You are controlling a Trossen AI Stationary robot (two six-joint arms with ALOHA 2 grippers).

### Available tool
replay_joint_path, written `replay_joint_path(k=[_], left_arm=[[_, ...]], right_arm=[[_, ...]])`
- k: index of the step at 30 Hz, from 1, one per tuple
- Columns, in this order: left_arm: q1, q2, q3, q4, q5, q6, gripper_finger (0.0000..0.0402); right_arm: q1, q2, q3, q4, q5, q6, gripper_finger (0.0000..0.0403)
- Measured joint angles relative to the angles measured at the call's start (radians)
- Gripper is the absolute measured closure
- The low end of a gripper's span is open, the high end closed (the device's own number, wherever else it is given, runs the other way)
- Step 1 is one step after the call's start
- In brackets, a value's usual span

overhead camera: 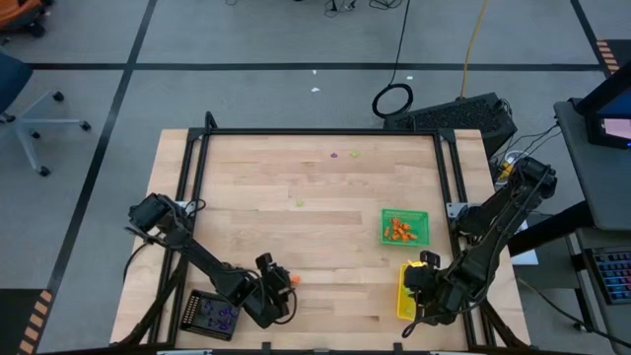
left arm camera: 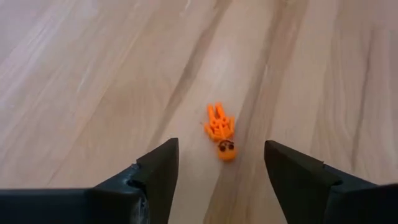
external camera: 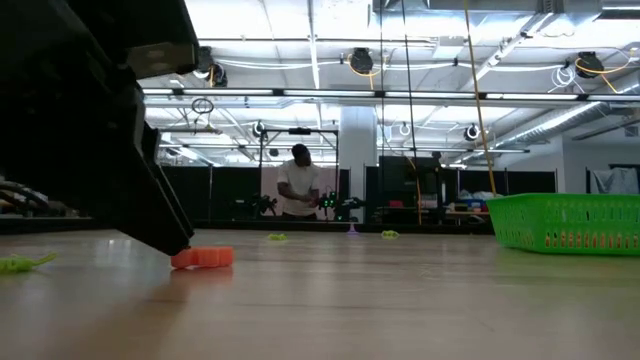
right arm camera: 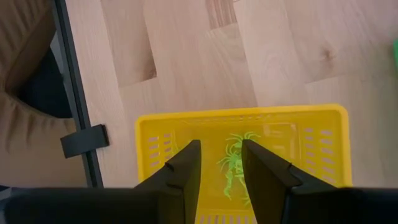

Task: Sort Halloween decoration
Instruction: Put the orange skeleton toy into the green bin

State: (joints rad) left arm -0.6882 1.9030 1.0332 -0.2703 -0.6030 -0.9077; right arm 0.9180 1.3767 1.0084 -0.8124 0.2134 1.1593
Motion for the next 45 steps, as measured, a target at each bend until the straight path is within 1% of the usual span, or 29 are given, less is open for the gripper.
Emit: replay_joint_path(k=[4, 10, 13, 17, 21, 24, 26, 28, 32, 37, 40, 45], left_arm=[[0.009, 0.02, -0.002, 0.004, 0.013, -0.002, 0.0195], [0.013, 0.039, -0.001, 0.065, 0.033, 0.0, 0.0252], [0.013, 0.039, -0.001, 0.064, 0.036, 0.0, 0.0285], [0.014, 0.04, -0.001, 0.061, 0.036, 0.006, 0.034], [0.014, 0.04, 0.0, 0.056, 0.028, 0.007, 0.0386], [0.014, 0.04, 0.002, 0.054, 0.026, 0.032, 0.0393], [0.014, 0.041, 0.005, 0.053, 0.026, 0.044, 0.0388], [0.014, 0.042, 0.013, 0.048, 0.026, 0.06, 0.0384], [0.015, 0.031, 0.024, 0.048, 0.023, 0.088, 0.0382], [0.015, -0.016, 0.029, 0.059, -0.012, 0.138, 0.0382], [0.014, -0.049, 0.029, 0.075, -0.028, 0.18, 0.0382], [0.012, -0.103, 0.029, 0.133, -0.056, 0.267, 0.0382]], right_arm=[[0.0, 0.0, 0.0, 0.0, 0.0, -0.003, 0.0298], [0.0, 0.0, 0.0, 0.0, 0.0, -0.005, 0.0298], [0.0, 0.0, 0.0, 0.0, 0.0, -0.005, 0.0298], [0.0, 0.0, 0.0, 0.001, 0.002, -0.016, 0.0298], [0.0, 0.0, 0.0, 0.025, 0.07, -0.068, 0.0298], [0.0, 0.0, 0.0, 0.05, 0.104, -0.115, 0.0298], [0.0, 0.0, 0.0, 0.061, 0.118, -0.148, 0.0298], [0.0, 0.0, 0.0, 0.084, 0.156, -0.196, 0.0298], [0.0, 0.0, 0.0, 0.213, 0.264, -0.41, 0.0298], [0.0, 0.015, 0.0, 0.455, 0.38, -0.718, 0.0298], [-0.007, 0.054, 0.0, 0.602, 0.404, -0.974, 0.0296], [-0.009, 0.154, 0.0, 0.827, 0.519, -1.424, 0.0288]])
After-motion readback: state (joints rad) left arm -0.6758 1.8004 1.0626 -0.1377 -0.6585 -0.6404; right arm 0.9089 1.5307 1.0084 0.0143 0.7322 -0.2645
